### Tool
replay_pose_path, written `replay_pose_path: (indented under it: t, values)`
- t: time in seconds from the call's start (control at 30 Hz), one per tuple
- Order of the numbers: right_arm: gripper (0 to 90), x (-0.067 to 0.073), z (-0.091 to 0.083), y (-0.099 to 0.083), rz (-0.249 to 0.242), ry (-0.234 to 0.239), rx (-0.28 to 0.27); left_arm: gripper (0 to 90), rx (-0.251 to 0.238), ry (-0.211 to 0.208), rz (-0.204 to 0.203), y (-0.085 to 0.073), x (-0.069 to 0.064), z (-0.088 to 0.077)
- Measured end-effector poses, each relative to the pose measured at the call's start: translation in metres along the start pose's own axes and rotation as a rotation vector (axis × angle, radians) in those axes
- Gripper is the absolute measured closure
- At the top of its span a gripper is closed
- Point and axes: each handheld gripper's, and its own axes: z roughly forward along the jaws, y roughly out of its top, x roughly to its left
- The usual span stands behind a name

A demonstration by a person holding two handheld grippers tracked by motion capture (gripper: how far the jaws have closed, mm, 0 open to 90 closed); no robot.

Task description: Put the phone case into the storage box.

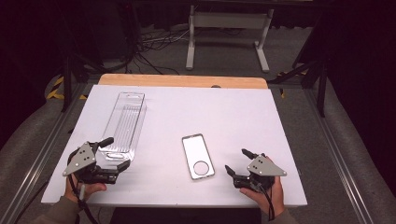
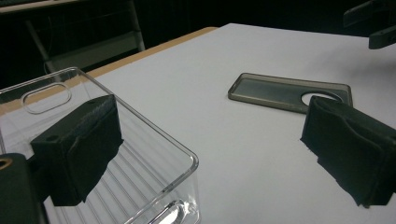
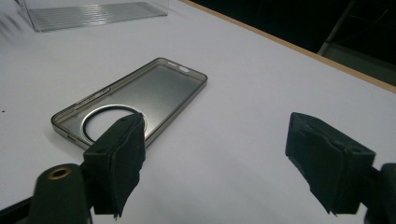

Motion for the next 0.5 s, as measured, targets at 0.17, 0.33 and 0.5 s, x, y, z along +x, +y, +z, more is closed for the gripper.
replay_pose_path:
  t: [0.17,0.33,0.5]
  values:
    - [21.0,-0.0028,0.0003,-0.0019,0.009,0.006,0.006,5.0,0.005,-0.013,0.003,0.0000,-0.0011,0.0029]
    - [21.1,-0.0024,0.0020,-0.0018,0.008,0.007,0.014,5.0,0.014,-0.020,0.017,0.0003,-0.0035,0.0033]
    - [21.8,-0.0036,0.0045,-0.0012,0.022,0.002,0.029,5.3,0.013,-0.031,0.015,0.0004,-0.0042,0.0042]
